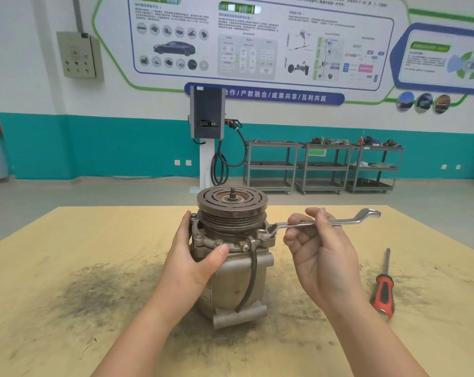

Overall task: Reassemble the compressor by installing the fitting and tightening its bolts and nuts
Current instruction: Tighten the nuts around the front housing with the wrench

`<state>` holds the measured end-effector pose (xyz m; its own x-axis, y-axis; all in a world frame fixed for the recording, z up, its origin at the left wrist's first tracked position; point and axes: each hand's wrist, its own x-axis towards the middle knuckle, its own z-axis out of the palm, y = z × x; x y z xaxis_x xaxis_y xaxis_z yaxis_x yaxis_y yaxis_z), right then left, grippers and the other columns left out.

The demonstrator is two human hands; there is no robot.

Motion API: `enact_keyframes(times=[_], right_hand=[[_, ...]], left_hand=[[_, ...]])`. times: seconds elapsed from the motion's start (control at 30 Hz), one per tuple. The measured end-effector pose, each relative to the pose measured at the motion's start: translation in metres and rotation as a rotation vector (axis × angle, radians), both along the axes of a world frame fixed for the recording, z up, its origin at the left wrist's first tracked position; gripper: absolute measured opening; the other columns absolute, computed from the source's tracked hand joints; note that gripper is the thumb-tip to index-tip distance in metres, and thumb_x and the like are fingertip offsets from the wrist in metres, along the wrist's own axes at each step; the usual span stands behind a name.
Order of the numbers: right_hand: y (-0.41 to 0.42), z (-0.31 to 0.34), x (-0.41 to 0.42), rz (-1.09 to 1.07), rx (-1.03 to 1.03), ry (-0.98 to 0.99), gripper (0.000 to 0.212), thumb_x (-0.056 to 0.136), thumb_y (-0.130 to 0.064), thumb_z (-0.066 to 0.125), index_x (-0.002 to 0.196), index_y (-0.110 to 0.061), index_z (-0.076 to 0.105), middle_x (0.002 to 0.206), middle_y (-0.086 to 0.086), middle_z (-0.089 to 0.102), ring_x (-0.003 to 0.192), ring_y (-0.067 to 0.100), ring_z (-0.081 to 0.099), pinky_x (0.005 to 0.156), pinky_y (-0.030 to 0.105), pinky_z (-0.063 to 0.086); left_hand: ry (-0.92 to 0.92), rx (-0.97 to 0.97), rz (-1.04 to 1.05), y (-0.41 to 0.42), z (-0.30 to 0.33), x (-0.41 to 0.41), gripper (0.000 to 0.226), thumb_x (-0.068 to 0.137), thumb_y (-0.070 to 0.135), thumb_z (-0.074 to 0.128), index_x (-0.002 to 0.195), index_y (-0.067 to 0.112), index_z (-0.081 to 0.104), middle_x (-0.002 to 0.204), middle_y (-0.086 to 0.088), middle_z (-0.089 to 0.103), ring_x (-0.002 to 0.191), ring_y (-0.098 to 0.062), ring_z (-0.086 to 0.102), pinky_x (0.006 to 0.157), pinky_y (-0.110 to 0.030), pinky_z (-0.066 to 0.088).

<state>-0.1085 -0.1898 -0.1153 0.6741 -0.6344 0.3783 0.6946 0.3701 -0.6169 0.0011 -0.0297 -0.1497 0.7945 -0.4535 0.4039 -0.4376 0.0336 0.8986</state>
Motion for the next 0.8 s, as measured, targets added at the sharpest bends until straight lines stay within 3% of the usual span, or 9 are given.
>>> enact_keyframes(times=[0.07, 0.23, 0.37, 0.5, 0.67, 0.8], right_hand=[[0.0, 0.0, -0.001, 0.001, -0.003, -0.009, 0.014, 0.102, -0.015, 0.037, 0.095, -0.01, 0.048, 0.07, 0.01, 0.066, 0.054, 0.018, 0.058, 0.053, 0.025, 0.051], [-0.008, 0.003, -0.005, -0.025, -0.044, 0.005, 0.012, 0.102, -0.007, 0.037, 0.102, -0.01, 0.049, 0.07, 0.012, 0.066, 0.053, 0.018, 0.057, 0.053, 0.025, 0.051], [-0.011, 0.006, -0.007, -0.031, -0.116, 0.081, 0.023, 0.101, -0.005, 0.04, 0.12, -0.012, 0.049, 0.076, 0.015, 0.071, 0.052, 0.017, 0.058, 0.052, 0.025, 0.052], [-0.009, 0.002, -0.003, -0.117, -0.085, 0.04, 0.038, 0.1, -0.001, 0.04, 0.134, -0.017, 0.035, 0.075, 0.01, 0.071, 0.048, 0.015, 0.055, 0.05, 0.024, 0.05], [0.008, -0.013, 0.001, -0.374, -0.211, -0.105, 0.015, 0.104, -0.007, 0.031, 0.107, -0.018, 0.042, 0.066, 0.006, 0.064, 0.049, 0.021, 0.056, 0.053, 0.024, 0.048], [0.023, -0.024, 0.003, -0.654, -0.541, -0.281, 0.011, 0.103, -0.018, 0.036, 0.107, -0.024, 0.044, 0.079, 0.008, 0.066, 0.056, 0.024, 0.062, 0.06, 0.029, 0.051]], left_hand=[[-0.004, 0.005, -0.003, 0.0, 0.0, 0.0, 0.119, 0.052, 0.072, 0.063, 0.154, 0.036, 0.013, 0.14, 0.023, 0.039, 0.13, -0.004, 0.045, 0.112, -0.037, 0.038], [0.005, -0.02, -0.017, 0.001, -0.002, -0.002, 0.119, 0.054, 0.074, 0.063, 0.154, 0.037, 0.011, 0.143, 0.026, 0.038, 0.131, 0.004, 0.039, 0.105, -0.022, 0.033], [0.032, -0.04, -0.011, -0.001, -0.003, -0.007, 0.118, 0.055, 0.073, 0.066, 0.153, 0.041, 0.01, 0.146, 0.024, 0.039, 0.134, 0.003, 0.039, 0.115, -0.033, 0.032], [0.038, -0.043, -0.006, -0.001, -0.002, -0.008, 0.12, 0.053, 0.074, 0.068, 0.153, 0.043, 0.009, 0.145, 0.029, 0.037, 0.133, 0.008, 0.037, 0.114, -0.028, 0.031], [0.027, -0.037, -0.004, -0.001, -0.001, -0.01, 0.115, 0.054, 0.075, 0.065, 0.151, 0.045, 0.012, 0.144, 0.03, 0.037, 0.133, 0.007, 0.037, 0.115, -0.029, 0.031], [0.016, -0.04, -0.003, -0.001, -0.001, -0.01, 0.115, 0.055, 0.073, 0.065, 0.152, 0.042, 0.012, 0.15, 0.023, 0.035, 0.137, 0.004, 0.035, 0.117, -0.032, 0.03]])
